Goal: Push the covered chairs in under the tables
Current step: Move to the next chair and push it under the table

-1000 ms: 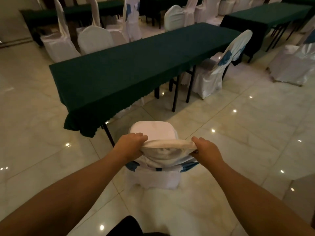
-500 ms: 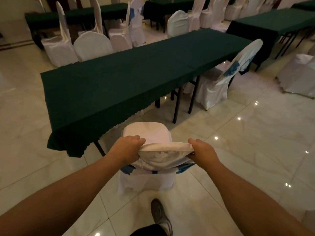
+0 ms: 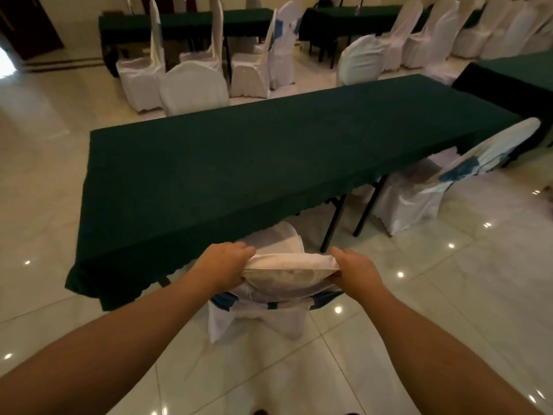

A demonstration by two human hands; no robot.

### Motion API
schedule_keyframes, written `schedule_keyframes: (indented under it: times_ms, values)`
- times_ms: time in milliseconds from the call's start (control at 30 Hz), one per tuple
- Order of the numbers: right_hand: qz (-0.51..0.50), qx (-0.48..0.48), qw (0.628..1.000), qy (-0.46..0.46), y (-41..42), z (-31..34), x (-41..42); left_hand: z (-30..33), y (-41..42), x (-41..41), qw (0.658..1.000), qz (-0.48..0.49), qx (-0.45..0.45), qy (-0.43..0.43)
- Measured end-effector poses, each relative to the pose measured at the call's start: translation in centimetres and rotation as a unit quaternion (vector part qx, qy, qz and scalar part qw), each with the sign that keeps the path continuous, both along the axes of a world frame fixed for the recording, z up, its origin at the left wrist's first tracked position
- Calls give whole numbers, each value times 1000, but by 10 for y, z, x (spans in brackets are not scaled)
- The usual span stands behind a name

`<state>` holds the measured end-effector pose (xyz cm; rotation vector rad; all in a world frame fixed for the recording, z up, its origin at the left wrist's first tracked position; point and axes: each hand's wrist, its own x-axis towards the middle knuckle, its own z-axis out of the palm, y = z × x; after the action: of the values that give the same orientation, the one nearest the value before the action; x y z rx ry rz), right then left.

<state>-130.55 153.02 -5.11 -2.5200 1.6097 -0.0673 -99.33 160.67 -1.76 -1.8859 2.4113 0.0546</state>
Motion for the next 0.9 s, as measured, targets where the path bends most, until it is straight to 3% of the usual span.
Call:
schedule_keyframes:
  times_ms: [533, 900]
  values:
    - [156, 26, 987, -10, -233, -20, 13, -11, -143, -24, 985, 173, 14, 17]
    - [224, 35, 974, 21, -277, -16, 70, -25, -147, 10, 971, 235, 25, 39]
